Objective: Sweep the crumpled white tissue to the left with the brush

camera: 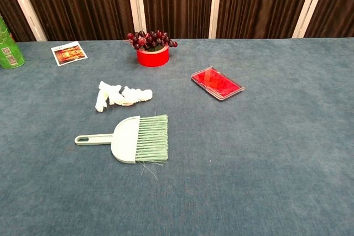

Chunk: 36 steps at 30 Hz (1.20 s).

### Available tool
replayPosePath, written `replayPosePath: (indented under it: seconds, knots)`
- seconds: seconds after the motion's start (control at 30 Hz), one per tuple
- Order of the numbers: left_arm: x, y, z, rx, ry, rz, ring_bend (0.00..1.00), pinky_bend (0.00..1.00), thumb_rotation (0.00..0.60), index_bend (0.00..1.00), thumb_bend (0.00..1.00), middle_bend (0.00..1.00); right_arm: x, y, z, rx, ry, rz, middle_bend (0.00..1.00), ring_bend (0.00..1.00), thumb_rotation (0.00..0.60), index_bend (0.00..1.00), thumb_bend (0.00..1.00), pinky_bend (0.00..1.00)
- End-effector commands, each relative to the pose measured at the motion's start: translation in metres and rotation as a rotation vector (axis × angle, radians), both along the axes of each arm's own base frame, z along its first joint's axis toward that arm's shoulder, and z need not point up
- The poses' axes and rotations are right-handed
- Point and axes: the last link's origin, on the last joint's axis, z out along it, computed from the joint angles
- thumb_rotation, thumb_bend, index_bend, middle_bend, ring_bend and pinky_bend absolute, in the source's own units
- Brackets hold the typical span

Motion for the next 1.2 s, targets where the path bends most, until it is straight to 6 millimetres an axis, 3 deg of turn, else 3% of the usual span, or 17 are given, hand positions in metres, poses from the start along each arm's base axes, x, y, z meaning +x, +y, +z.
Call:
replayPosePath:
  seconds: [0.03,0.37,0.47,0.53,0.6,0.67,0.77,0.8,0.9,1.2]
  knots:
    - [0.0,0.0,0.0,-0.001,0.001,0.001,0.0,0.02,0.6,0.0,0.0,0.0,0.0,0.0,0.0,0.0,-0.001,-0.001,0.0,0.0,0.6,0.0,0.32,0.0]
    - [0.0,0.0,-0.001,-0.006,0.002,0.005,0.0,0.02,0.6,0.0,0.0,0.0,0.0,0.0,0.001,-0.002,-0.002,-0.001,0.0,0.0,0.6,0.0,0.32,0.0]
    - [0.002,0.003,-0.002,-0.011,0.012,0.004,0.01,0.07,0.6,0.0,0.0,0.01,0.0,0.0,0.0,0.002,-0.003,-0.003,0.0,0.0,0.6,0.0,0.32,0.0]
    - [0.005,0.007,-0.003,-0.01,0.025,0.002,0.11,0.21,0.6,0.0,0.05,0.1,0.0,0.0,0.0,0.005,-0.002,-0.005,0.0,0.0,0.6,0.0,0.32,0.0]
    - [0.01,0.012,-0.004,-0.007,0.041,-0.005,0.36,0.52,0.6,0.02,0.16,0.35,0.0,-0.001,0.0,0.006,-0.004,-0.005,0.0,0.0,0.6,0.0,0.32,0.0]
    - [0.017,0.021,-0.006,-0.004,0.043,-0.015,0.59,0.77,0.6,0.09,0.23,0.59,0.0,-0.001,0.0,0.005,-0.006,-0.003,0.0,0.0,0.6,0.0,0.32,0.0]
    - [0.031,0.036,-0.015,-0.028,0.009,-0.003,0.83,0.95,0.6,0.22,0.28,0.83,0.001,-0.001,0.0,0.007,-0.012,0.0,0.0,0.0,0.6,0.0,0.32,0.0]
    - [0.035,0.04,-0.017,-0.034,0.001,0.001,0.9,0.99,0.6,0.28,0.28,0.91,0.001,-0.001,-0.001,0.008,-0.013,0.001,0.0,0.0,0.6,0.0,0.32,0.0]
    - [0.051,0.056,-0.032,-0.081,-0.022,0.026,0.99,1.0,0.6,0.41,0.3,1.0,0.001,-0.001,-0.001,0.014,-0.017,0.0,0.0,0.0,0.6,0.0,0.32,0.0]
    - [0.087,0.094,-0.084,-0.201,0.019,0.134,1.0,1.0,0.6,0.44,0.33,1.0,0.0,-0.001,0.0,0.016,-0.032,-0.007,0.0,0.0,0.6,0.0,0.32,0.0]
